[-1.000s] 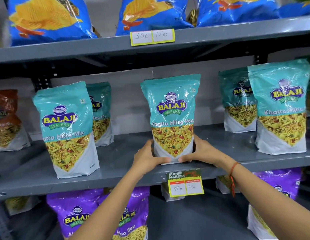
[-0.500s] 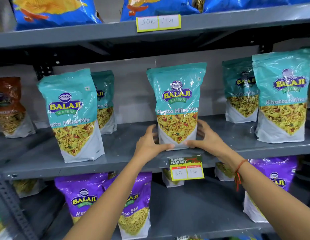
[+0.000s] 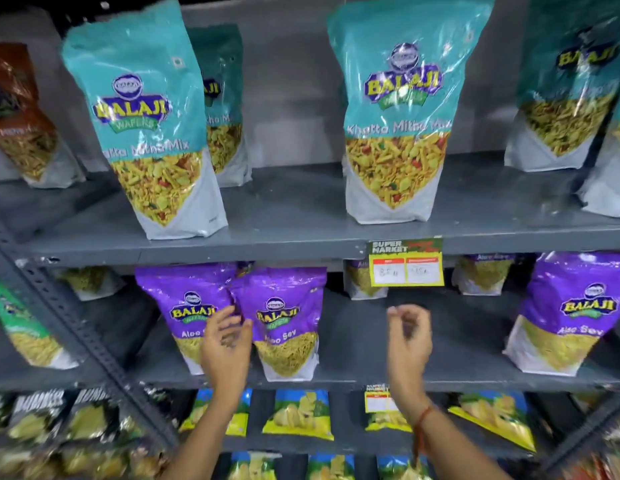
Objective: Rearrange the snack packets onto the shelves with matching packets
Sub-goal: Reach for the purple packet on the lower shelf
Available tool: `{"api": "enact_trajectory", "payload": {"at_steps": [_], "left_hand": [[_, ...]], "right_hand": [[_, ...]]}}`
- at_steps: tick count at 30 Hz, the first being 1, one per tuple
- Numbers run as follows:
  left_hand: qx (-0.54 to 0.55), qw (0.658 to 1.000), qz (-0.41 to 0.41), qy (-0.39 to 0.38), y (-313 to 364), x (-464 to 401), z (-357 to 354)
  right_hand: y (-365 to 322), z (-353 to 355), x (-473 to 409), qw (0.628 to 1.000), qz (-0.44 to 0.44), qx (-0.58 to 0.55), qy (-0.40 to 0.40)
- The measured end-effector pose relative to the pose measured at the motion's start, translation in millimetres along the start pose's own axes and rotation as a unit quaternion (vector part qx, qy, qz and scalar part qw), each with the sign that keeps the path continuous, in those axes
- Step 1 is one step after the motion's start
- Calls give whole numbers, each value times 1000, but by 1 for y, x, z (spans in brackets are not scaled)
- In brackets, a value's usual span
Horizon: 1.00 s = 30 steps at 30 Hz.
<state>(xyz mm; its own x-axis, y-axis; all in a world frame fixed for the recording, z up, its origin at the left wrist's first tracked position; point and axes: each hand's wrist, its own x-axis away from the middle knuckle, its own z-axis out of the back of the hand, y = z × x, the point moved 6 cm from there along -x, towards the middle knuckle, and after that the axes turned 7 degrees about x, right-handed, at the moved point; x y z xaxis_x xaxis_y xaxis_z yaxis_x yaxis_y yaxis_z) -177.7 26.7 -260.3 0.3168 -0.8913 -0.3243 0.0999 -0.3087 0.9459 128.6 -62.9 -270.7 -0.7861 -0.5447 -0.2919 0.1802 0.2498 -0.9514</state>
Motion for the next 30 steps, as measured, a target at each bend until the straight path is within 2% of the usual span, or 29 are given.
{"api": "enact_trajectory", "payload": {"at_steps": [3,6,8,10,14,20,25,30], "left_hand": [[-88,987,101,-92,-76,-4,5],[-109,946,211,-219,-120,2,-10],[-105,936,234,-243,-130,3,-16],[-102,931,229,-264,-136,4,-23],[-110,933,237,-249,-149,2,-18],[-131,942,195,-238,-144,10,-29],[-131,941,170,-262,-126,29,-76],[-143,938,134,-286,-117,51,-134]], "right_hand": [[62,-53,22,982,-85,73,-154],[106,-105,42,905,-131,155,-375],[126,-121,53,855,-129,219,-451],[138,-128,58,824,-119,264,-487],[150,-132,58,830,-112,273,-473],[158,-122,42,841,-94,271,-459],[183,-83,7,854,-101,267,-435],[165,-29,-36,870,-118,286,-385]]}}
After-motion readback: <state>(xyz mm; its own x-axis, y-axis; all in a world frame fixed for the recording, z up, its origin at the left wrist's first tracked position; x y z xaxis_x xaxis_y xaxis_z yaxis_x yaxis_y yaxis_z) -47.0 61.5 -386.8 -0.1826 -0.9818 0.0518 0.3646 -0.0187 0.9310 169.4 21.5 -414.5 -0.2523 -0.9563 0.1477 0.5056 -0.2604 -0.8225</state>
